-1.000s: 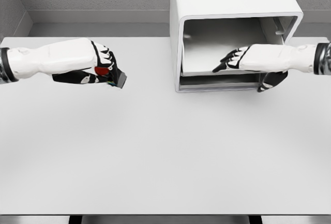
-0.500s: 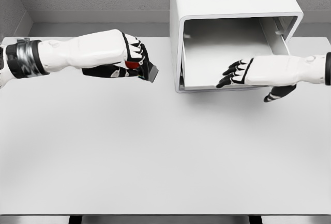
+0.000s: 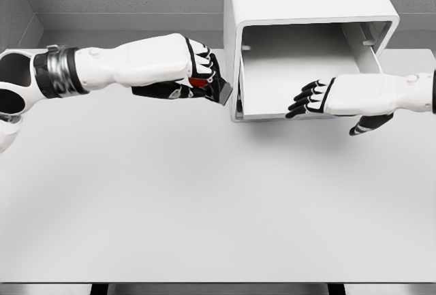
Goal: Slide open multi-storey tabletop storage cabinets and put open load switch and slide close multi-storey tabletop storage cabinets
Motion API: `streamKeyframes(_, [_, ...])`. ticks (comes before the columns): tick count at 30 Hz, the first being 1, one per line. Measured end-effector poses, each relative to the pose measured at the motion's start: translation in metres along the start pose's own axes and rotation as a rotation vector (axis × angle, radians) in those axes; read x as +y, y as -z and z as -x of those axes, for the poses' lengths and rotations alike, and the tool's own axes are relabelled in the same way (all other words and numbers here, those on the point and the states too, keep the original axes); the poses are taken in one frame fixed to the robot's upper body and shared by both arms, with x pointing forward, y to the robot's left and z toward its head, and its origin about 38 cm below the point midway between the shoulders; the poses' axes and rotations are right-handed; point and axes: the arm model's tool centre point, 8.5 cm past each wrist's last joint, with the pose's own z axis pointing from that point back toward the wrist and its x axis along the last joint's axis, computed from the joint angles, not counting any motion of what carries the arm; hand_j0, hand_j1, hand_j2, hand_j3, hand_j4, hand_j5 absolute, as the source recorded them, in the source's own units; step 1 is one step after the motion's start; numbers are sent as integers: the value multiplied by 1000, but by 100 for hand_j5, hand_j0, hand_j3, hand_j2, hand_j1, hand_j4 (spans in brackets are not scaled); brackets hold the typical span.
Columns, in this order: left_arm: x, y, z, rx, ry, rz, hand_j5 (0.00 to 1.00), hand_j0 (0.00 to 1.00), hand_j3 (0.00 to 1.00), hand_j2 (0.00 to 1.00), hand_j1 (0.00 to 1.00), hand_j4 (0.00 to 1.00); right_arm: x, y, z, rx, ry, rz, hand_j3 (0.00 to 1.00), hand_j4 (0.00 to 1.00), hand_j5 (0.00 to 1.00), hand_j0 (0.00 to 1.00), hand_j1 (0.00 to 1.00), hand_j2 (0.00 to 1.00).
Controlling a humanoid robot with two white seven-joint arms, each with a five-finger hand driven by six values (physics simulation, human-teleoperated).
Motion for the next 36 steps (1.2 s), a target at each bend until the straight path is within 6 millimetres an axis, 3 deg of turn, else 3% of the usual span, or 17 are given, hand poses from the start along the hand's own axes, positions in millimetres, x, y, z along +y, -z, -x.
streamKeyframes(6, [5,0,0,-2,9,-2,46,46,46,46,46,46,-7,-4,2,6,2,22,100,100,100,100,100,100])
streamKeyframes(21, [9,0,-1,-5,18,-4,46,46,46,46,46,46,19,2,23,133,123,-21,100,100,100,100,100,100])
streamKeyframes(36, [17,0,-2,-6,36,-7,46,46,46,46,46,46,13,-4,12,78,20,-37,100,100,100,100,100,100])
